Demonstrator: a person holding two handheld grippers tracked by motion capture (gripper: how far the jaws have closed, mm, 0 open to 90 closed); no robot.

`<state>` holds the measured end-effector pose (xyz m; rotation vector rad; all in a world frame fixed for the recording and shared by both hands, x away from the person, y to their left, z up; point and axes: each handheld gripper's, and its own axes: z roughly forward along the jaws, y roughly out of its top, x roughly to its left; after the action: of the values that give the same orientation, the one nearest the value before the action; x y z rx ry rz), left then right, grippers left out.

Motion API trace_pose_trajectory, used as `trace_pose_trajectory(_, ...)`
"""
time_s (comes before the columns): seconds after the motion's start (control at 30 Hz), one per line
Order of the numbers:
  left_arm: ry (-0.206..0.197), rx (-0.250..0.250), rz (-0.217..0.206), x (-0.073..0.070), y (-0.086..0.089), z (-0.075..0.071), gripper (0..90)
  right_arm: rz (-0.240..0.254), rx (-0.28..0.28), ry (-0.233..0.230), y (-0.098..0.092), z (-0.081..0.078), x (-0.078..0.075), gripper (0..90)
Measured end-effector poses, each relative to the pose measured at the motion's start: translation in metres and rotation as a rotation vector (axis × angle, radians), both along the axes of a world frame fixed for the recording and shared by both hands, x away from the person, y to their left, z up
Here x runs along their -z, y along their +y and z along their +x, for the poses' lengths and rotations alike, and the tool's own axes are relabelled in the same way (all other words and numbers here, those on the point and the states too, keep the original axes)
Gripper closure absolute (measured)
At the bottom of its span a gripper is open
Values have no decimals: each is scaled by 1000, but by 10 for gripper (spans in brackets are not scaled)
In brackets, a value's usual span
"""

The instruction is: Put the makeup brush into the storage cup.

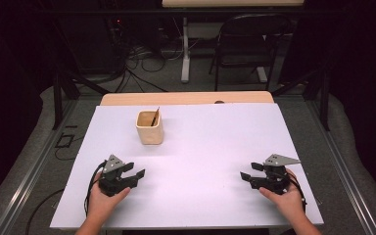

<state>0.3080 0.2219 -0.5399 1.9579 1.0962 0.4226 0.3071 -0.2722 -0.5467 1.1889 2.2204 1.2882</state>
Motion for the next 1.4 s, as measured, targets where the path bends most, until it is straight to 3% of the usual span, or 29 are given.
trace_pose_trajectory(0.3, 2, -6, -5, 1, 2, -1, 441, -29, -13, 24, 2, -1, 1, 371)
trace_pose_trajectory(0.67, 4, -2, 10, 2, 0, -2, 441, -32, -28, 20, 6, -2, 4, 372)
trace_pose_trajectory(1.4, 7, -5, -3, 3, 0, -3, 441, -38, -29, 28, 5, -4, 2, 374)
